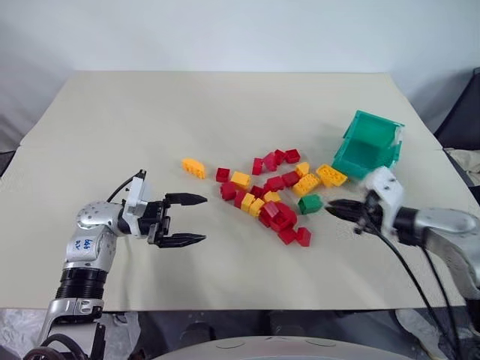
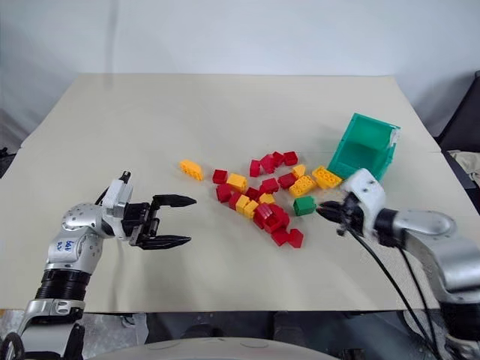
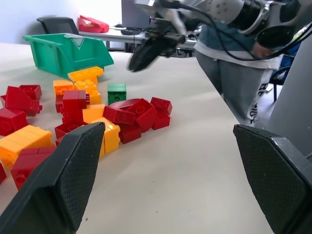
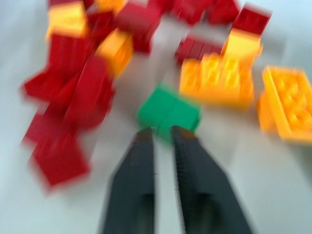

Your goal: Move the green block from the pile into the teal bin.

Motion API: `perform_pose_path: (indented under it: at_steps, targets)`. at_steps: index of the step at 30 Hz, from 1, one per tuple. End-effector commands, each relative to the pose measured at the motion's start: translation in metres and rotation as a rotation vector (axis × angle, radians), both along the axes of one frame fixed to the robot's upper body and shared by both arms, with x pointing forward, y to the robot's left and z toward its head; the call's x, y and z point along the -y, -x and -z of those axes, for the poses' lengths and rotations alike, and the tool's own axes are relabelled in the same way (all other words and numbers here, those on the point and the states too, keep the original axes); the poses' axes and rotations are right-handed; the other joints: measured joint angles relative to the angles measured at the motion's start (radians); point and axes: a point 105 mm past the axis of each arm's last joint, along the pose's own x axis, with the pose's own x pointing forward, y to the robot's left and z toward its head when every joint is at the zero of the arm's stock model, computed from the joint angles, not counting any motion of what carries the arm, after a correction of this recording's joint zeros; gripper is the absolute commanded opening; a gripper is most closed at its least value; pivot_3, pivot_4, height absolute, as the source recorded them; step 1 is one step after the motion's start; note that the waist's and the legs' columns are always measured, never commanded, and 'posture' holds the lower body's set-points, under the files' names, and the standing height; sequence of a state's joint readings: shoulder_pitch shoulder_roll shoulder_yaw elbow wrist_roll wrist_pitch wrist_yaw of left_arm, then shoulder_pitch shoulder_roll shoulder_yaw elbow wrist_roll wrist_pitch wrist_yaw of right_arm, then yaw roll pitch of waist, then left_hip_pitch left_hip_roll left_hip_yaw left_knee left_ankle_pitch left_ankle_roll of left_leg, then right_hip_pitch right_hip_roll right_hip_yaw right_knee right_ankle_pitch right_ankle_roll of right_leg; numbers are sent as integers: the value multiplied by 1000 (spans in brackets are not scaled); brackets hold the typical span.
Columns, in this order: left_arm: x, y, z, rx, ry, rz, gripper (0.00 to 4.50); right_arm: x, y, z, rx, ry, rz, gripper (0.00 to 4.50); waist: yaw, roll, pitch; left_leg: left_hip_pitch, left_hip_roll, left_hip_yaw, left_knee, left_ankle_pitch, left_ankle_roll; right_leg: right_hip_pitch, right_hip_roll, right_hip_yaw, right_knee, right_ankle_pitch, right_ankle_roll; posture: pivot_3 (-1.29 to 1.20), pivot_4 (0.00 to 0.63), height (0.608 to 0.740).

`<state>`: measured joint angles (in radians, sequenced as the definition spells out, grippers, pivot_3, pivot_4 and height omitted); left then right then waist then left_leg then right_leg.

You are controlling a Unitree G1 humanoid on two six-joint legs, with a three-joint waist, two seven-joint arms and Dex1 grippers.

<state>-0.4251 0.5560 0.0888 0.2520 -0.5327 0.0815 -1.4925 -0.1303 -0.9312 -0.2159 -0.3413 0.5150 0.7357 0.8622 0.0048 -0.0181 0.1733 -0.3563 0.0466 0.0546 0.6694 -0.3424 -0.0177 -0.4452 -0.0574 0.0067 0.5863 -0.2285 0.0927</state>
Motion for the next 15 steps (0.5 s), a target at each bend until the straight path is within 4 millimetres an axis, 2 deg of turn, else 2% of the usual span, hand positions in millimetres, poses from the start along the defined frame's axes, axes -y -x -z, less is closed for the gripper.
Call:
perform_pose_path:
  at_steps: [1,5,7,9,15]
  targets:
    - [1,1,-4,25,6,17,4500,11,16,-30,52,51,-24,1913,-1,0,0,0,0,0,0,0,0,0,0,0,0,0,0,0,150,740]
    - [2,0,-5,29,9,20,4500,12,24,-35,37,66,-39,3256,-10,-2,0,2,0,1,2,0,0,0,0,2,-2,0,0,0,150,740]
    - [3,-1,-6,31,10,23,4500,12,23,-34,27,90,-45,3934,-9,-2,0,2,0,1,2,0,0,0,1,2,0,0,0,0,150,740]
    - [3,-2,-7,35,14,26,4500,6,14,-32,28,102,-48,4481,-10,-1,0,3,0,1,3,0,0,0,1,2,1,0,0,0,150,740]
    - [5,-4,-9,43,15,26,4500,-15,-12,-25,3,111,-118,4481,-9,-1,1,1,0,1,10,0,0,0,1,2,3,-1,-1,0,150,740]
